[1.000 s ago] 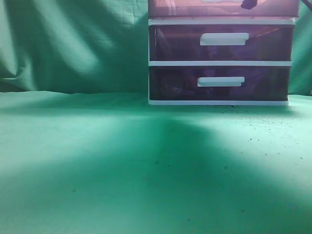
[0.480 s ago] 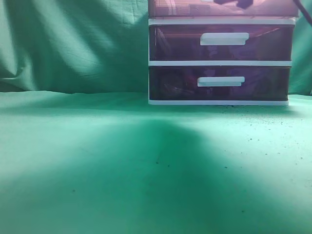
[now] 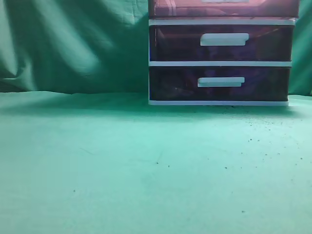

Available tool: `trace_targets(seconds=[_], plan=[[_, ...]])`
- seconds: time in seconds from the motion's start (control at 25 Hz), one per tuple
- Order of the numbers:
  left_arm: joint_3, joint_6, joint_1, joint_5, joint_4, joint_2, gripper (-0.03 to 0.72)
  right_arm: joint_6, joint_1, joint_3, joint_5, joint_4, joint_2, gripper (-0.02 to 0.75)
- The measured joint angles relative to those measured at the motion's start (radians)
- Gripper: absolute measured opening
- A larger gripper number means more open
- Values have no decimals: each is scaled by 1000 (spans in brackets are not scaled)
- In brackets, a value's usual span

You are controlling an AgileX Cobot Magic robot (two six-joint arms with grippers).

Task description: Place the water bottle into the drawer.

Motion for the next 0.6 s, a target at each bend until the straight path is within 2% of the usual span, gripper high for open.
trace_targets(seconds=[0.04, 0.16, 0.36, 0.6], plan=[[60, 2, 0, -23, -9, -47, 0, 49, 7, 0, 60, 14, -44, 112], [229, 2, 0, -89, -13, -215, 0, 140, 7, 0, 202, 68, -165, 0], [483, 2, 0, -199, -14, -445, 0, 173, 7, 4, 298, 172, -361, 0], [697, -77, 0, -287, -15, -679, 0, 166, 7, 177, 222, 259, -615, 0]])
